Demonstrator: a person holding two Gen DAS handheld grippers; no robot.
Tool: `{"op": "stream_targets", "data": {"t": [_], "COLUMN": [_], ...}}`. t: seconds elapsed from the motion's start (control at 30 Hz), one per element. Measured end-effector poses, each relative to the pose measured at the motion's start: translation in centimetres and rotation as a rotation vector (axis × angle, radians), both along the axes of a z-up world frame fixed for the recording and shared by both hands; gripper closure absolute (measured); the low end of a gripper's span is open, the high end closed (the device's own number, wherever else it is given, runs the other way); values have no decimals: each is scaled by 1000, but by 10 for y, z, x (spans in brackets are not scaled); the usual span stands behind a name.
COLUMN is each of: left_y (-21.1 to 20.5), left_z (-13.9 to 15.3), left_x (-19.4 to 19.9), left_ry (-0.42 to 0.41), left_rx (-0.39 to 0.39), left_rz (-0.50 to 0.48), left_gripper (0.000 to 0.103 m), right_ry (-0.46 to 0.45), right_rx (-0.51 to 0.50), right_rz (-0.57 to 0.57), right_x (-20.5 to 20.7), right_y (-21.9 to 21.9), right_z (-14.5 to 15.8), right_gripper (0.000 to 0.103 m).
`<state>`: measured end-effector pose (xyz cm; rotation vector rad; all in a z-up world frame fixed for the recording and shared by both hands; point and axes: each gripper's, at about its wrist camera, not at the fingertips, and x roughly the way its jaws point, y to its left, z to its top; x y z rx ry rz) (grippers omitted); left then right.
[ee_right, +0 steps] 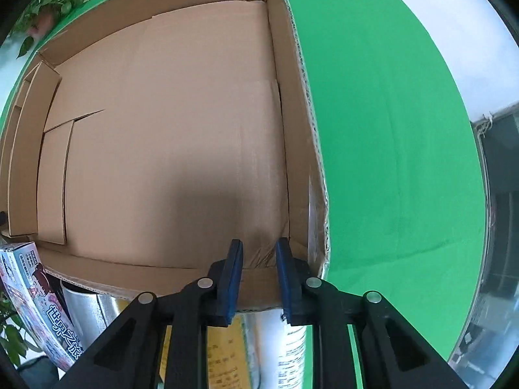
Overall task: Organize rigid objects
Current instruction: 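Lower the insert tray into the large open box and open the left tool, then grasp the colourful board-game box with both tools and lift it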
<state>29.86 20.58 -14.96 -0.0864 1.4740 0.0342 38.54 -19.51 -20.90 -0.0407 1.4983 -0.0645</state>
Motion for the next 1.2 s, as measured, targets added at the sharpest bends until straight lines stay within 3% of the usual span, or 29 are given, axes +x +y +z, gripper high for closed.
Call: {"op": "stream_targets", "data": {"t": [0.23,0.33,0.4,0.43,0.47,0.5,0.57,0.67,0.8,0.93,1.13,1.2], "left_y": [-6,-6,-10,-9,-10,-11,-10,-20,-26,-34,-42,-48], "left_z": [13,35,51,57,68,73,80,68,49,36,6,-4], "left_x": [-8,-26,-39,-45,-56,-66,-83,-103,-125,-133,-120,-118], "left_ry": [-44,-84,-124,-149,-187,-212,-234,-160,-95,-60,-10,6], "left_rx": [17,15,-2,-14,-34,-57,-171,-375,-426,-460,-478,-504], "left_rz": [-32,-32,-51,-64,-82,-93,-116,-148,-157,-152,-117,-89], "left_gripper": [91,88,66,57,36,22,20,21,21,21,22,22], "right_ry": [4,-28,-102,-168,-246,-316,-373,-374,-311,-290,-237,-211], "right_rx": [47,114,156,172,198,230,276,336,379,413,376,371], "right_rz": [-23,-26,-25,-15,5,29,66,90,165,190,291,317], "right_x": [-13,-17,-25,-32,-49,-62,-86,-121,-178,-206,-196,-174], "right_y": [-14,-16,-14,-12,-4,2,11,35,89,121,156,167], "right_z": [6,15,37,54,72,92,113,125,111,111,78,57], "right_gripper": [81,62,33,25,10,0,0,0,1,0,1,1]}}
